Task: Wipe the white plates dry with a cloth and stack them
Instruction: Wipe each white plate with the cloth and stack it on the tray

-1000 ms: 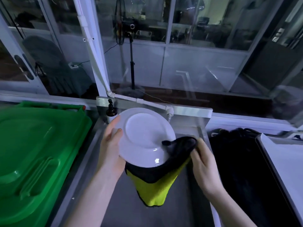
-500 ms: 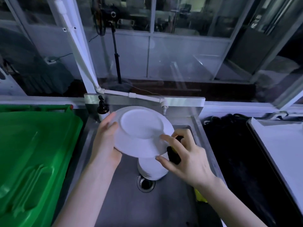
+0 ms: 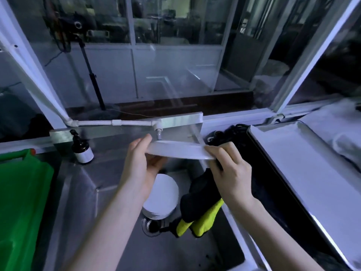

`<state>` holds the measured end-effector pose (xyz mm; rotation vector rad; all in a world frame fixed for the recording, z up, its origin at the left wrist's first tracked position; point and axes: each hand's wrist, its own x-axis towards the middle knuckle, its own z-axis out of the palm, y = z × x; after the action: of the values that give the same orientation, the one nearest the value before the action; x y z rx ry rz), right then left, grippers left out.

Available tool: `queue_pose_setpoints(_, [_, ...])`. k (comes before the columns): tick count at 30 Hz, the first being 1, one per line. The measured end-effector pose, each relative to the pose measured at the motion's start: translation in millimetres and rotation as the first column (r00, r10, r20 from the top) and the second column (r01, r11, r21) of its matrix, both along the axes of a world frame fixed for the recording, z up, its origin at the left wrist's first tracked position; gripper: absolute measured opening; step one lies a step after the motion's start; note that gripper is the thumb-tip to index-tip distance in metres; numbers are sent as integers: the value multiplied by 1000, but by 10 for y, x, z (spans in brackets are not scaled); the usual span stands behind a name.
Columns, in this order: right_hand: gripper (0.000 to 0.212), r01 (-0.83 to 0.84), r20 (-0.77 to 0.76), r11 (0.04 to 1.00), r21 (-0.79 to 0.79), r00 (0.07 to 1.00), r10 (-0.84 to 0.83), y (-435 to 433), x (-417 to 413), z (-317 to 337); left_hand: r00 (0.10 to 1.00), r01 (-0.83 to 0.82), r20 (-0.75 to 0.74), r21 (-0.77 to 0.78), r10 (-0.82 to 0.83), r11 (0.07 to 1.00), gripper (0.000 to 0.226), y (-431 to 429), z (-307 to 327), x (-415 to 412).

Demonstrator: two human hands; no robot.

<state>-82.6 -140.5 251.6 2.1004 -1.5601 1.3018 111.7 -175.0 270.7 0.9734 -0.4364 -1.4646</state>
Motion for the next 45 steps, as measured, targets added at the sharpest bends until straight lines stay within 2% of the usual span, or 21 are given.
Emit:
queue_pose_setpoints(2, [16, 71, 135, 996, 47, 988, -77, 65, -236, 79, 993, 113, 50, -52, -110, 992, 28, 30, 31, -203])
queue_pose_setpoints(4, [9, 107, 284, 990, 89, 950, -128, 154, -518, 122, 944, 199, 288, -106, -161, 974, 35, 75, -46, -411])
queue_pose_setpoints(7, [40, 120, 499, 972, 200, 842, -207, 330, -1003, 152, 768, 154, 640, -187, 1, 970, 16, 143, -240, -771])
queue_pose_setpoints(9, [34, 96, 612, 956, 278, 749, -253, 462, -1379, 136, 652, 204, 758, -210, 27, 956, 3, 203, -349, -1095])
queue_pose_setpoints(10, [31, 84, 661, 949, 303, 699, -273, 522, -1568, 134, 627, 239, 778, -230, 31, 943, 11, 225, -404, -1282])
queue_pose_setpoints(14, [40, -5, 794, 927, 374, 518, -317, 737, -2334, 134, 708, 273, 705, -226, -37, 935, 26, 328, -468, -2107])
queue_pose_setpoints(16, [37, -11, 810, 918, 397, 474, -345, 848, -2701, 98, 719, 259, 693, -196, -54, 946, 25, 366, -486, -2490])
queue_pose_setpoints(19, [12, -15, 787, 906, 423, 503, -358, 1058, -3175, 20, 716, 262, 691, -133, -100, 956, 20, 412, -546, -2981])
queue_pose_setpoints(22, [22, -26, 781, 893, 449, 498, -378, 1245, -3530, -82, 729, 275, 660, -40, -182, 961, 13, 442, -634, -3366])
queue_pose_setpoints(24, [25, -4, 749, 888, 459, 539, -385, 1322, -3728, -128, 740, 288, 630, 19, -235, 957, 14, 433, -653, -3592])
queue_pose_setpoints(26, [36, 11, 696, 860, 510, 582, -421, 1347, -3917, -176, 735, 309, 615, 70, -285, 949, 15, 390, -653, -3804])
queue_pose_setpoints(28, [52, -13, 676, 829, 559, 586, -446, 1320, -4100, -229, 728, 334, 604, 101, -324, 937, 15, 336, -647, -4007])
queue_pose_setpoints(32, [68, -30, 644, 788, 616, 595, -480, 1106, -4454, -304, 722, 390, 568, 136, -394, 911, 11, 123, -715, -4387])
queue_pose_setpoints(36, [66, 1, 641, 764, 646, 543, -542, 725, -4802, -474, 711, 435, 542, 162, -448, 886, 15, -246, -910, -4758])
queue_pose_setpoints(40, [49, 67, 575, 691, 720, 498, -648, 200, -5114, -861, 697, 442, 525, 222, -489, 869, 11, -767, -1334, -5152])
queue_pose_setpoints(45, [52, 132, 474, 614, 778, 517, -713, -329, -5378, -1388, 618, 393, 595, 332, -513, 858, 18, -1249, -1955, -5441])
